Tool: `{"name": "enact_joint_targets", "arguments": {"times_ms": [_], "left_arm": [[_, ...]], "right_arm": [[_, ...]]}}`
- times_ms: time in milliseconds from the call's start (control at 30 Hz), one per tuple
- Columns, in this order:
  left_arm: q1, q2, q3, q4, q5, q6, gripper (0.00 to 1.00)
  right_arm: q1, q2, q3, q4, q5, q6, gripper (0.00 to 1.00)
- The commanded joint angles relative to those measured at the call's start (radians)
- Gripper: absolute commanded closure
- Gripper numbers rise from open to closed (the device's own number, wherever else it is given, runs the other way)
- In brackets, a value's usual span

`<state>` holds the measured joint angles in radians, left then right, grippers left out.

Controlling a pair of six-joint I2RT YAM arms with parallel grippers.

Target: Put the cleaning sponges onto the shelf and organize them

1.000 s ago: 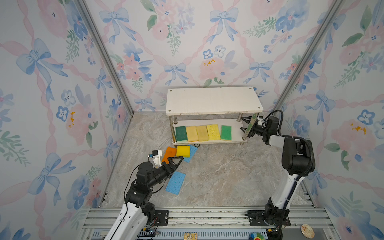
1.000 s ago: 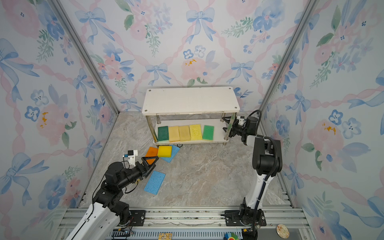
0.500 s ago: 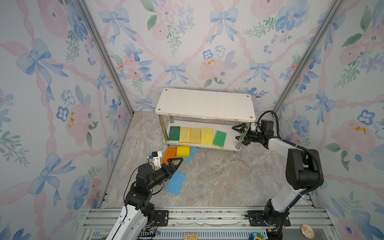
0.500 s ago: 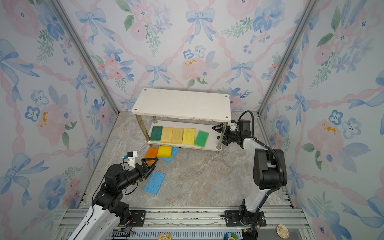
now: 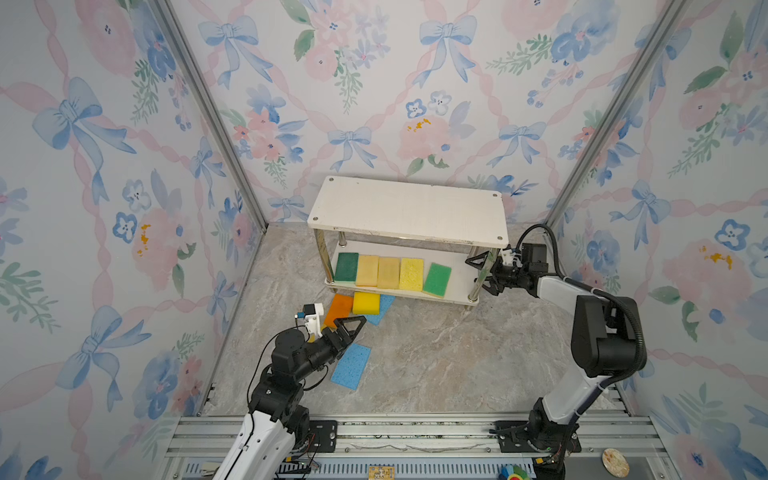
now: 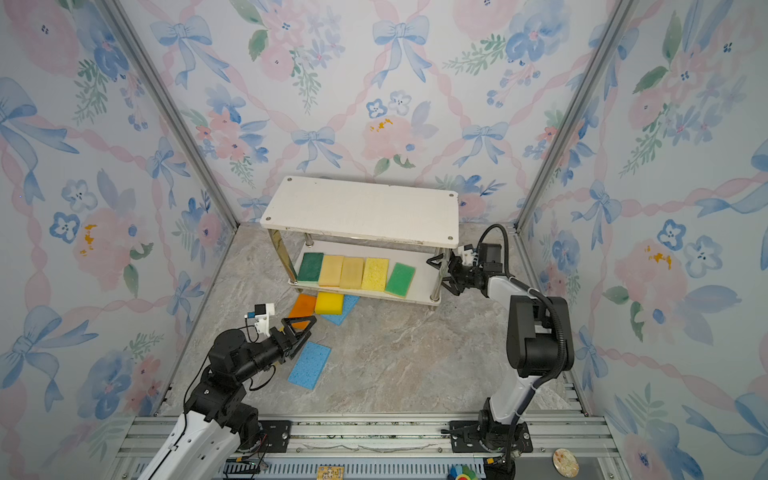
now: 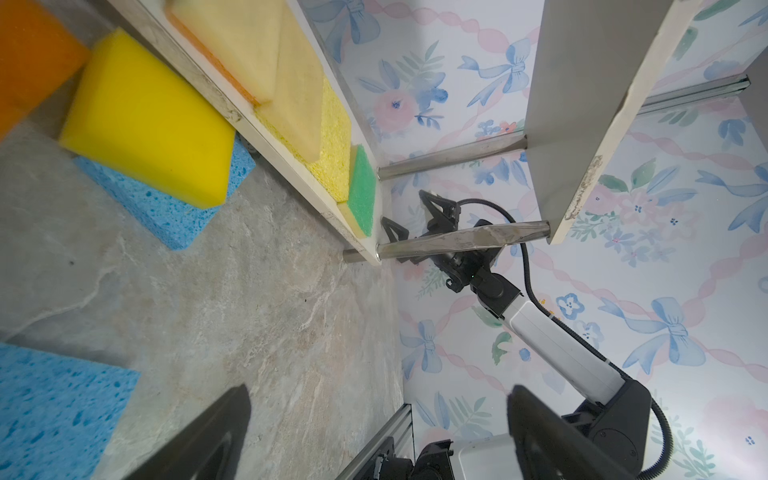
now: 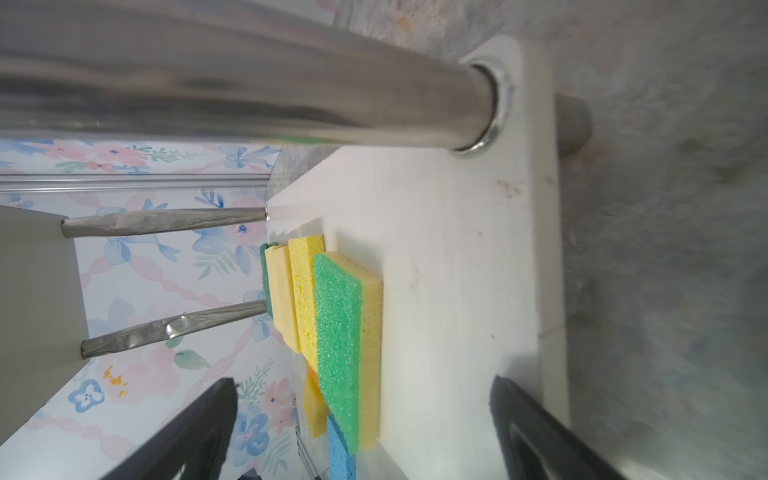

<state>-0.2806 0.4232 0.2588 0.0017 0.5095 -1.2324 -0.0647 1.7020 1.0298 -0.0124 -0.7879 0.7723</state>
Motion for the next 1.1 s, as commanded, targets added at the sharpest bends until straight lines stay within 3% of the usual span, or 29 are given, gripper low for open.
{"name": "enact_joint_targets", "arguments": {"times_ms": [0, 100, 233, 367, 500, 600, 667, 900, 1067], "left_arm": [[0.009, 0.020, 0.005, 0.009, 0.000, 0.032, 0.02], [0.009, 0.033, 0.012, 0.008, -0.006, 0.053, 0.02], [0.009, 0.033, 0.016, 0.009, -0.018, 0.078, 0.02], [0.007, 0.044, 0.042, -0.054, -0.076, 0.150, 0.02], [0.015, 0.070, 0.143, -0.232, -0.241, 0.318, 0.02], [0.025, 0.106, 0.217, -0.289, -0.321, 0.410, 0.02], [0.033, 0.135, 0.252, -0.299, -0.323, 0.442, 0.02], [0.067, 0.170, 0.300, -0.356, -0.382, 0.536, 0.02], [0.223, 0.259, 0.349, -0.371, -0.460, 0.638, 0.02]], "right_arm": [[-0.033, -0.200, -0.043, -0.185, 0.198, -0.073, 0.00], [-0.012, -0.376, -0.115, -0.377, 0.334, -0.101, 0.01], [0.093, -0.673, -0.245, -0.585, 0.512, -0.084, 0.03], [0.333, -0.943, -0.322, -0.675, 0.646, 0.016, 0.03], [0.614, -1.086, -0.423, -0.564, 0.751, 0.154, 0.01], [0.755, -1.002, -0.426, -0.465, 0.839, 0.137, 0.03], [0.778, -0.899, -0.388, -0.410, 0.854, 0.094, 0.05], [0.750, -0.683, -0.361, -0.075, 0.938, 0.016, 0.24], [0.699, -0.575, -0.335, 0.044, 0.908, 0.027, 0.32]]}}
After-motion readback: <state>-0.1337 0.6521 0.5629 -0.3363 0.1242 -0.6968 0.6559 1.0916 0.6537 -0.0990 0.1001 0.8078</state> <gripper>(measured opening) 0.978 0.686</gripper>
